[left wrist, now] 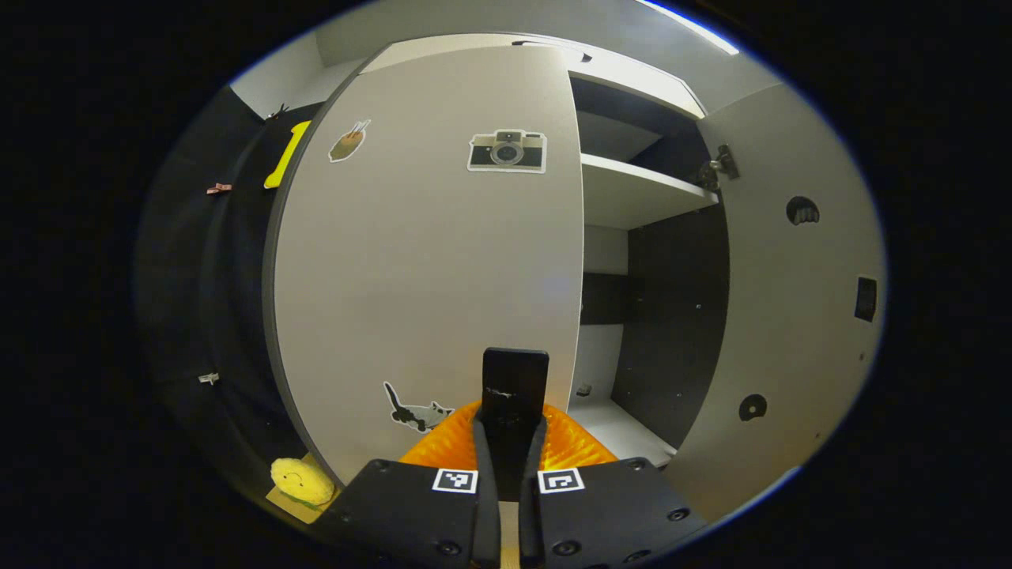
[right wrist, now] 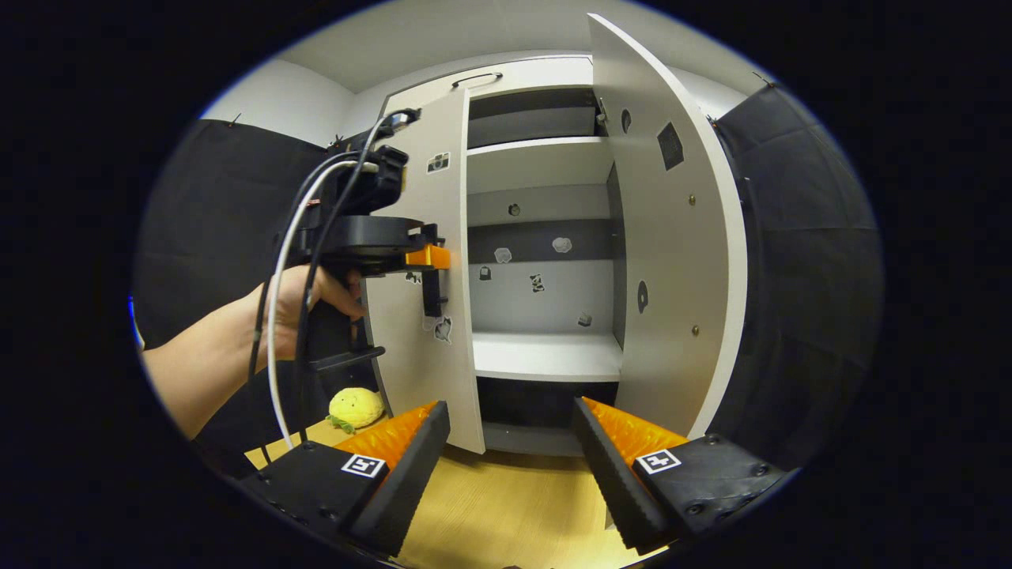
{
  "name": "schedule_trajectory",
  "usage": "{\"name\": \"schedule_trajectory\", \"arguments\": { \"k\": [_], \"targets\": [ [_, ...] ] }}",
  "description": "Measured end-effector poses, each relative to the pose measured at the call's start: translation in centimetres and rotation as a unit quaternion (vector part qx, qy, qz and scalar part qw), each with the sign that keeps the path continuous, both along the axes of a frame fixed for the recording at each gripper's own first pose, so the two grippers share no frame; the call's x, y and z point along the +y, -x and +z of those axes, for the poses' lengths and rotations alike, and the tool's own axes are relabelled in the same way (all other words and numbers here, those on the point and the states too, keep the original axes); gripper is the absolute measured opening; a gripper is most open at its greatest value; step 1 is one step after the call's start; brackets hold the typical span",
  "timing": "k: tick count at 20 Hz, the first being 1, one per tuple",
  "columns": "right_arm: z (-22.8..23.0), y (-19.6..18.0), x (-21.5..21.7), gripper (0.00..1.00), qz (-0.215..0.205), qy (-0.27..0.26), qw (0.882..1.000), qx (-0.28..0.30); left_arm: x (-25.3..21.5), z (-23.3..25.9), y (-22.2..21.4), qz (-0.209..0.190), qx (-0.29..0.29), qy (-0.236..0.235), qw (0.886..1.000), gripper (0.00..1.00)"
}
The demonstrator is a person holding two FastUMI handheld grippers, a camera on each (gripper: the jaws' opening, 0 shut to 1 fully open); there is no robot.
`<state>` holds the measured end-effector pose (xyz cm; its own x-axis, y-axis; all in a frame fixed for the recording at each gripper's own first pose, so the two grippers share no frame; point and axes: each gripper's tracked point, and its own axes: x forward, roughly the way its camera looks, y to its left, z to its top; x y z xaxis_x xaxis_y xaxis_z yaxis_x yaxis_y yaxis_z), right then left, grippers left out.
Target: Open the right door of the double-door shoe cabinet with the right hand, and open the left door with the left hand.
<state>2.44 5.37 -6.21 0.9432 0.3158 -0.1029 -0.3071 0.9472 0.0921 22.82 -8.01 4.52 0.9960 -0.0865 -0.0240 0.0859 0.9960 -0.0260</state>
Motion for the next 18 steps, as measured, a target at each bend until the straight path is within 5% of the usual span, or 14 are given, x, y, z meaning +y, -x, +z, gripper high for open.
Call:
{"name": "schedule_trajectory", "arguments": {
  "k": [18],
  "targets": [
    [-0.3,5.9,3.2,0.99,-0.093,0.025,0.995,-0.003,5.4,-0.1,9.6,-0.061,-0.031,0.013,0.998,0.13]
  ]
}}
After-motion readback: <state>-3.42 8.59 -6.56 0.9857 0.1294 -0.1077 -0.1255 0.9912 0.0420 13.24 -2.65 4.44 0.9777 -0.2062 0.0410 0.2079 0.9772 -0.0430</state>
